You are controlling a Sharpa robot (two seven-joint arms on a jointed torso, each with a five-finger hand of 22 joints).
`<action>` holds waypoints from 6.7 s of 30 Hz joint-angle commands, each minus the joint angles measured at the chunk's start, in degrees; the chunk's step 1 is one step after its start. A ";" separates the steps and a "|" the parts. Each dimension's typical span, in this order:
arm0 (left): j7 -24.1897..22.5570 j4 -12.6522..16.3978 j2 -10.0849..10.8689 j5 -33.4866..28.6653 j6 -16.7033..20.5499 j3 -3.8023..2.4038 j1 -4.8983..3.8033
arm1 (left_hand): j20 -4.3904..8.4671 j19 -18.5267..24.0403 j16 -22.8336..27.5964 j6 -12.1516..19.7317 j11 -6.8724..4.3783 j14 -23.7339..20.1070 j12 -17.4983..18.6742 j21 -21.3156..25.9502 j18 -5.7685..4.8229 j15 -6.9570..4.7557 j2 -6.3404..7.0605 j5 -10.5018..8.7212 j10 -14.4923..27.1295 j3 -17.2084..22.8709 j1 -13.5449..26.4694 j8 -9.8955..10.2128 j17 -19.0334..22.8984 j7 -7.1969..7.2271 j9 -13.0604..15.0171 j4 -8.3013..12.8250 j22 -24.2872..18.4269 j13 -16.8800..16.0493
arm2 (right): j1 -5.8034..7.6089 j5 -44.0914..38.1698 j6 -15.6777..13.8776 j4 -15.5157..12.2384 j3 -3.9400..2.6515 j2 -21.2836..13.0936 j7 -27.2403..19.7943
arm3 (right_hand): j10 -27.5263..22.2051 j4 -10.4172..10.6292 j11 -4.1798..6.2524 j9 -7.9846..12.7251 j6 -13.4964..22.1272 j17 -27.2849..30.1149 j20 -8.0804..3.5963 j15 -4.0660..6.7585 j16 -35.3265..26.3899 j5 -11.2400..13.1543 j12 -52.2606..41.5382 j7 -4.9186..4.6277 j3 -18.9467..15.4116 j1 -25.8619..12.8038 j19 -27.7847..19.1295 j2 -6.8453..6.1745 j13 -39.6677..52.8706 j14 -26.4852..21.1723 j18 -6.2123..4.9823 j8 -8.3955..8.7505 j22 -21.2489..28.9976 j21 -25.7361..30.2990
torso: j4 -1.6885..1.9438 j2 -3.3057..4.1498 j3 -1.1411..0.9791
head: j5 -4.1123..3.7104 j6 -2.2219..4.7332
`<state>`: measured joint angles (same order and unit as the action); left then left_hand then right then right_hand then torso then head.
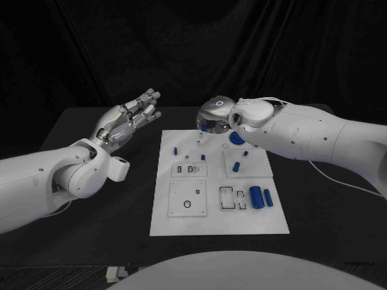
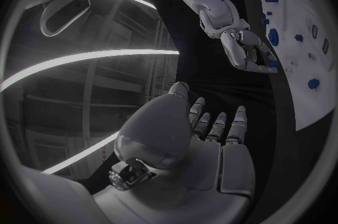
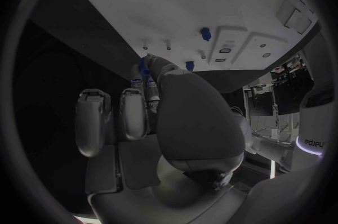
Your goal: Assemble the parts on the task board
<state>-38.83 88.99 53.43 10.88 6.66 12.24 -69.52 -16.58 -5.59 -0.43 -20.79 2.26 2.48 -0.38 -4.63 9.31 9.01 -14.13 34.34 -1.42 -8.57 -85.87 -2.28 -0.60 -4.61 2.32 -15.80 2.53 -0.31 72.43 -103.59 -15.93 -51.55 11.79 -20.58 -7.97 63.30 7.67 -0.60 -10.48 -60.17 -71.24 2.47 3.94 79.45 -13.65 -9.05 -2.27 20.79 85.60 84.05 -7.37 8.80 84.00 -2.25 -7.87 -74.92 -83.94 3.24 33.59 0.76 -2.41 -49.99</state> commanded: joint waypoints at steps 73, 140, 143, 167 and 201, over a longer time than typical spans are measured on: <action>-2.24 -0.03 -0.55 0.00 -2.42 -0.06 0.17 | -0.19 -0.84 -0.31 -4.30 1.50 0.38 -0.13 -0.66 0.55 1.00 -0.32 0.37 -0.64 1.85 -1.41 -1.01 -0.10 -1.12 0.51 0.19 0.12 -0.21 | -2.70 2.18 6.45 11.80 -0.06 8.23 0.42 | -9.70 0.48 -1.64 1.92 15.43 7.46 1.23 -1.15 -4.48 3.08 5.59 5.02 0.71 -2.94 -3.40 -0.99 -2.60 -2.32 -1.04 4.37 -4.99 3.11 | -0.04 0.04 -0.01 | -0.68 -0.01; -1.87 -0.54 0.32 -0.01 -2.58 -0.05 1.45 | -0.20 -0.97 -0.35 -2.58 0.98 0.59 0.01 -0.77 0.29 1.34 0.28 0.41 -0.11 2.92 -1.80 -0.61 -0.14 -0.51 0.24 0.47 0.08 -0.08 | -3.05 8.65 -0.49 -6.87 0.00 -15.90 10.25 | 26.70 9.02 1.41 -3.90 12.33 -18.76 -0.13 0.11 10.55 6.29 -80.95 -1.93 -9.78 -13.26 5.95 -1.57 81.20 6.00 2.25 2.80 -15.08 -6.06 | -0.19 -0.26 0.34 | 0.25 -0.01; -1.89 -0.53 0.33 -0.01 -2.59 -0.05 1.50 | -0.20 -0.97 -0.35 -2.58 0.98 0.59 0.01 -0.77 0.29 1.34 0.28 0.41 -0.11 2.92 -1.80 -0.61 -0.14 -0.51 0.24 0.47 0.08 -0.08 | -3.24 8.62 0.40 -6.74 0.00 -15.78 10.37 | 26.70 9.07 1.35 -3.98 12.21 -18.76 -0.09 0.06 10.55 6.54 -80.95 -2.05 -9.85 -13.38 5.95 -1.52 81.20 6.00 2.25 2.74 -15.08 -6.06 | -0.22 -0.29 0.36 | 0.34 -0.01; -1.98 -0.93 0.33 -0.01 -2.35 -0.05 2.01 | -0.15 -0.68 -0.28 13.46 2.78 0.31 0.10 -0.58 -0.18 1.45 1.32 0.10 0.36 3.86 -0.47 1.13 -0.09 7.75 -1.16 0.16 -0.33 0.02 | -3.96 8.60 1.92 -5.33 0.00 -14.15 9.92 | 26.70 8.98 1.09 -4.68 10.97 -18.76 0.17 -0.12 10.55 8.00 -80.95 -2.20 -10.03 -13.49 5.95 -1.53 81.20 6.00 2.25 2.18 -15.08 -6.06 | -0.19 -0.28 0.36 | 0.44 -0.01; -1.60 -1.17 0.50 -0.01 -2.91 -0.05 2.56 | -0.17 -0.74 -0.30 10.32 2.81 0.35 0.07 -0.64 -0.22 1.49 1.36 0.26 0.28 4.24 -0.38 0.55 -0.10 5.13 -0.72 0.35 -0.40 -0.01 | -4.53 8.60 -0.06 -5.19 0.00 -13.80 7.48 | 26.70 4.84 1.90 -8.81 5.34 -18.76 -1.04 1.24 10.55 -8.21 -80.95 -1.11 -6.54 -7.35 5.95 1.31 81.20 6.00 2.25 -0.27 -15.08 -6.06 | -0.23 -0.28 0.36 | 1.09 -0.01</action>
<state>-38.86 87.78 53.91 10.93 4.33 12.26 -67.06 -16.79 -6.20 -0.42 -10.04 4.80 2.88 -0.38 -5.06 9.32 10.24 -13.06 34.55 -1.31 -4.70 -86.62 -1.55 -0.65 0.39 1.55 -15.56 2.22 -0.39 68.25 -94.46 -14.72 -56.38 11.62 -34.08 -0.11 83.92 12.86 1.00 -16.98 -53.22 -74.91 1.75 4.96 89.83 -21.52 -89.80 -4.68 14.31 77.84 83.95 -6.17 74.91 83.99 -0.45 -7.04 -74.94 -89.81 3.02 33.31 1.12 -1.43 -49.99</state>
